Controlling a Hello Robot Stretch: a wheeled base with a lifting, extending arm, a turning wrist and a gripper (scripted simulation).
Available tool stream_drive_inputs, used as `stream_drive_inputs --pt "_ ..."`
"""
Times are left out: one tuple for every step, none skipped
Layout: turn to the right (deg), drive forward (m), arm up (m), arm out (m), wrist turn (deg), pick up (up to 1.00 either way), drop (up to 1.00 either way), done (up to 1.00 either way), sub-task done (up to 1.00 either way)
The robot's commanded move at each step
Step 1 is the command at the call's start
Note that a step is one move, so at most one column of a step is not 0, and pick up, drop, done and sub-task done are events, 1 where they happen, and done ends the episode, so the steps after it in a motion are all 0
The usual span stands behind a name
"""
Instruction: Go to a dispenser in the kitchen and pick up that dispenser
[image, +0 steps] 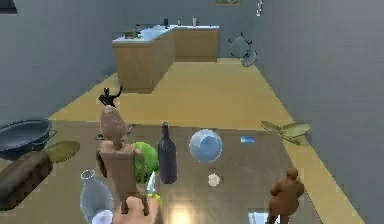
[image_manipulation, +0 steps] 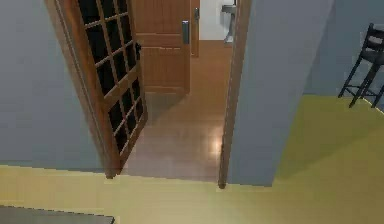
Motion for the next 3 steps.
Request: stream_drive_inputs --pt "-45.0 0.00 0.00 0.00 0.0 0.00 0.00 0.00 0.00" --pt "-45.0 0.00 0.00 0.00 0.0 0.00 0.00 0.00 0.00" --pt "-12.0 0.00 0.00 0.00 0.0 0.00 0.00 0.00 0.00"
